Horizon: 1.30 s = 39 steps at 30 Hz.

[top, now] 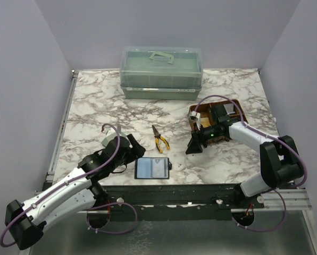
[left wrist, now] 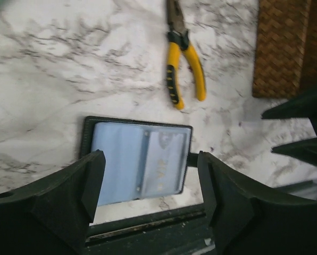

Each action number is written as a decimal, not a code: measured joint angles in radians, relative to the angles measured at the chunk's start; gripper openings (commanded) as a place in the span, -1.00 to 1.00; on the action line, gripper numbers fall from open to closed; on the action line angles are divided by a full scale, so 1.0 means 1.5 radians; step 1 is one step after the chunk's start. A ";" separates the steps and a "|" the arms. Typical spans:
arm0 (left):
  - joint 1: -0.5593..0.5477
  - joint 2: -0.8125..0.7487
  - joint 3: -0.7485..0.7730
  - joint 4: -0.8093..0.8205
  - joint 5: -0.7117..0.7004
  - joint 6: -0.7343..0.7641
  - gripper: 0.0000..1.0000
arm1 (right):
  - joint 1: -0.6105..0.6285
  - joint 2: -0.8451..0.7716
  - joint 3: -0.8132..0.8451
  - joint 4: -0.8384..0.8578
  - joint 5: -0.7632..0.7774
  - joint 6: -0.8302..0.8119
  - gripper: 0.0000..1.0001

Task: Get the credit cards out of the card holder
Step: Remove the credit card from the card holder.

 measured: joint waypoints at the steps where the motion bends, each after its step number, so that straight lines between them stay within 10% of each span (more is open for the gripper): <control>1: 0.000 0.000 0.005 0.013 0.016 0.020 0.56 | 0.000 0.001 0.000 0.000 0.000 0.000 0.26; 8: -0.003 0.112 0.007 0.131 0.167 0.092 0.56 | 0.000 0.004 0.000 0.000 0.000 0.000 0.26; 17: -0.096 0.364 0.091 0.109 0.138 0.076 0.47 | 0.003 0.009 0.000 -0.001 0.000 0.000 0.26; 31: -0.131 0.452 0.125 0.101 0.110 0.050 0.37 | 0.003 0.010 0.007 -0.007 0.000 0.000 0.26; 39: -0.138 0.473 0.136 0.096 0.109 0.045 -0.03 | 0.003 0.010 0.009 -0.008 0.000 0.000 0.26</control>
